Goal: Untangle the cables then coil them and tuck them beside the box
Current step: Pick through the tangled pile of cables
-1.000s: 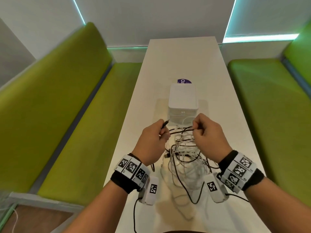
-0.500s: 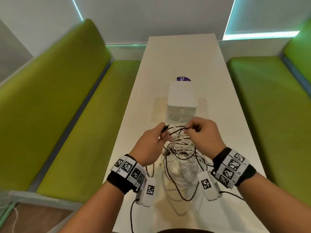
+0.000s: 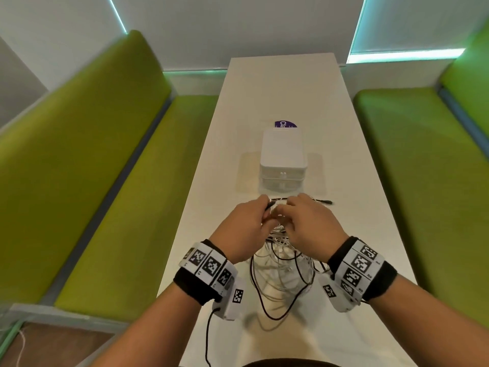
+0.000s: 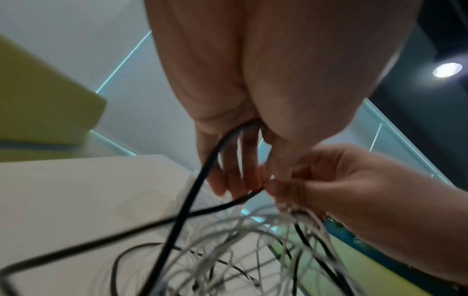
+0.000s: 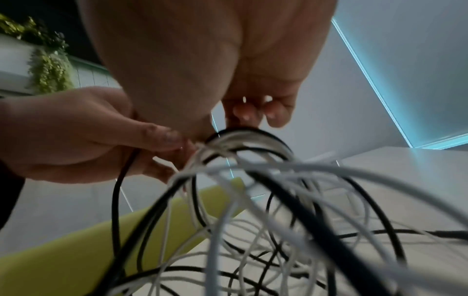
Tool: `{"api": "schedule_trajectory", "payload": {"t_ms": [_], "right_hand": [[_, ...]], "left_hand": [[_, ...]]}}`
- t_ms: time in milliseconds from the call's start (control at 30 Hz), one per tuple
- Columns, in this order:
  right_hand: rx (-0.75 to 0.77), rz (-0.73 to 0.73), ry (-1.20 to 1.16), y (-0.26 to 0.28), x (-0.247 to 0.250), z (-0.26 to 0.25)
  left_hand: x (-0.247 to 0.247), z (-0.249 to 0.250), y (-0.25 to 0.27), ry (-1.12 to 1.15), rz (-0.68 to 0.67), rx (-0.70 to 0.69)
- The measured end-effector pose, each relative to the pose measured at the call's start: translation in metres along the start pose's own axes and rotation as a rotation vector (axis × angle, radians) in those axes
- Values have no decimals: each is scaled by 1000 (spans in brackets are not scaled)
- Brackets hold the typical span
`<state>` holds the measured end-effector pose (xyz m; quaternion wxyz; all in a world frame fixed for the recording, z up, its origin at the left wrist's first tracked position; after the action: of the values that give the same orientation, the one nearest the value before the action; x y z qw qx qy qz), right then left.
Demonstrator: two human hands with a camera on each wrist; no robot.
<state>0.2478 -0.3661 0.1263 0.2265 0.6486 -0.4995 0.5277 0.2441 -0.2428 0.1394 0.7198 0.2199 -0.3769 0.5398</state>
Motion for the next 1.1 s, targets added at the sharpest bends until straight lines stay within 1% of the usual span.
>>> {"api": "schedule_trajectory", "payload": {"t_ms": [33,100,167,233,300,367,433,500,533,567,633,700,733,800,833,867,900,933,1000,1033,1067,1100], "right_hand": [[1,56,-30,-1,4,-2],[7,153,-113,-1,11,-3],[4,185,-213,1,10,1],[-34,181,-276,4,8,6],[-58,121,-265,6,5,9],[-44,-17,-192,9,-3,7],[-7,-149,-55,13,-11,0],[-8,-197,16,15,-15,-1],[-16,-190,21,14,-13,-1],[-33,-166,14,14,-11,0],[-88,-71,-62,12,-1,3],[-129,71,-159,11,9,10],[-112,152,-165,12,12,11],[25,281,-62,16,17,1],[109,315,-10,19,16,-5],[180,319,18,23,13,-11],[228,283,26,27,8,-14],[267,211,33,31,0,-15],[295,-23,63,41,-23,-9],[269,-122,77,46,-32,-3],[215,-181,55,47,-36,6],[126,-195,-7,47,-34,14]], "left_hand": [[2,1,-2,24,45,10],[7,-4,-5,126,107,83],[10,-5,-5,170,101,126],[10,-6,-7,95,47,124],[4,-9,-7,-43,-72,164],[-2,-17,-6,-92,-171,236],[-5,-20,-6,-95,-196,267],[-6,-19,-5,-51,-172,284],[-6,-18,-5,-14,-150,284],[-7,-17,-5,27,-130,279],[-5,-15,-3,101,-81,269],[2,-18,-4,178,16,277],[6,-19,-5,210,73,272],[12,-21,-7,270,156,266],[13,-22,-8,303,182,275],[15,-22,-8,349,206,284],[18,-21,-9,403,236,293],[22,-21,-10,453,273,294],[32,-22,-11,500,323,281],[34,-23,-11,498,312,273],[34,-24,-11,486,279,270],[32,-25,-10,468,238,275]]}}
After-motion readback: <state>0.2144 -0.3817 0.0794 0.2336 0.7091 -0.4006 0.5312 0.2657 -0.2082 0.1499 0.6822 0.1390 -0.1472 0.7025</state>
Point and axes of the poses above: each hand's wrist, its own y-axis away from the middle knuckle, its own x-axis out of the back of the hand, z = x × y, the point moved 7 cm from there along -y, towards the middle knuckle, and after that the axes turned 5 degrees about z, right-handed, at the moved point
